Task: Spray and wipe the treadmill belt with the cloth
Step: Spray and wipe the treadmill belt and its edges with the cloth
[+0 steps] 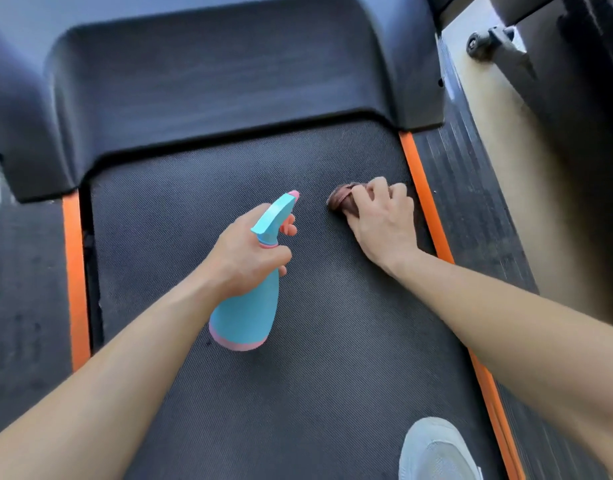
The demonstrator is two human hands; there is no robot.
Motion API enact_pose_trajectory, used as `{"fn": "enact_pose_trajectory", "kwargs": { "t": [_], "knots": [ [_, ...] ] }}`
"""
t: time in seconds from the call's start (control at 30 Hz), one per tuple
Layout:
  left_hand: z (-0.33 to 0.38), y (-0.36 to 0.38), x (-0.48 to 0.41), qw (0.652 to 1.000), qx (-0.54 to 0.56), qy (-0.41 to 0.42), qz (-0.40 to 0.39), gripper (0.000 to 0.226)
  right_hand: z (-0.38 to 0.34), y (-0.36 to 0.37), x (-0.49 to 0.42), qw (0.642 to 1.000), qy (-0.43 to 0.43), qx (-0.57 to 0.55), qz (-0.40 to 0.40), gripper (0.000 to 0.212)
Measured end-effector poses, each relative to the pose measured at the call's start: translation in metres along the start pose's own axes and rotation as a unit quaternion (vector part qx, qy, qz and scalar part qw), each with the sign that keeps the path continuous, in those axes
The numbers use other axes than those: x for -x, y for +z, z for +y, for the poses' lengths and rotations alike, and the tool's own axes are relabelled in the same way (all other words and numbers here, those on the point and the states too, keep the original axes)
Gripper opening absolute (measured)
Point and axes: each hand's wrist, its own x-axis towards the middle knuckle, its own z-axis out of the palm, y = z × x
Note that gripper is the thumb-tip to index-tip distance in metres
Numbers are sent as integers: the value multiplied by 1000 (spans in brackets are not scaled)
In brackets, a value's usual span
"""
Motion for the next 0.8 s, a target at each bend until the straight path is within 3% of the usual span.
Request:
{"fn": "enact_pose_trajectory", "kwargs": {
  "t": [0.1,0.23,0.3,0.37,0.47,0.53,0.67,0.8],
  "knots": [
    [-4,-12,2,1000,-2,-3,13,61,-4,-6,54,991,-116,-69,5,32],
    [-13,-21,6,1000,2,-10,27,61,-5,-2,79,967,-238,-92,-10,34],
    [-18,-22,8,999,-2,-18,30,59,-8,3,50,975,-206,-83,6,35],
    [-21,-20,10,999,-5,-21,26,57,-18,5,11,992,-105,-71,21,34],
    [-21,-19,15,1000,-14,-18,19,62,-31,3,-26,998,-18,-50,-15,34],
    [-19,-20,18,1000,-19,-12,17,63,-31,-1,-5,998,-42,-51,-17,35],
    [-22,-24,23,999,-22,-13,21,58,-19,-11,91,978,-189,-83,-19,34],
    [-31,-20,26,1000,-5,-12,21,51,-15,-3,77,981,-171,-82,-29,36]
  ]
}}
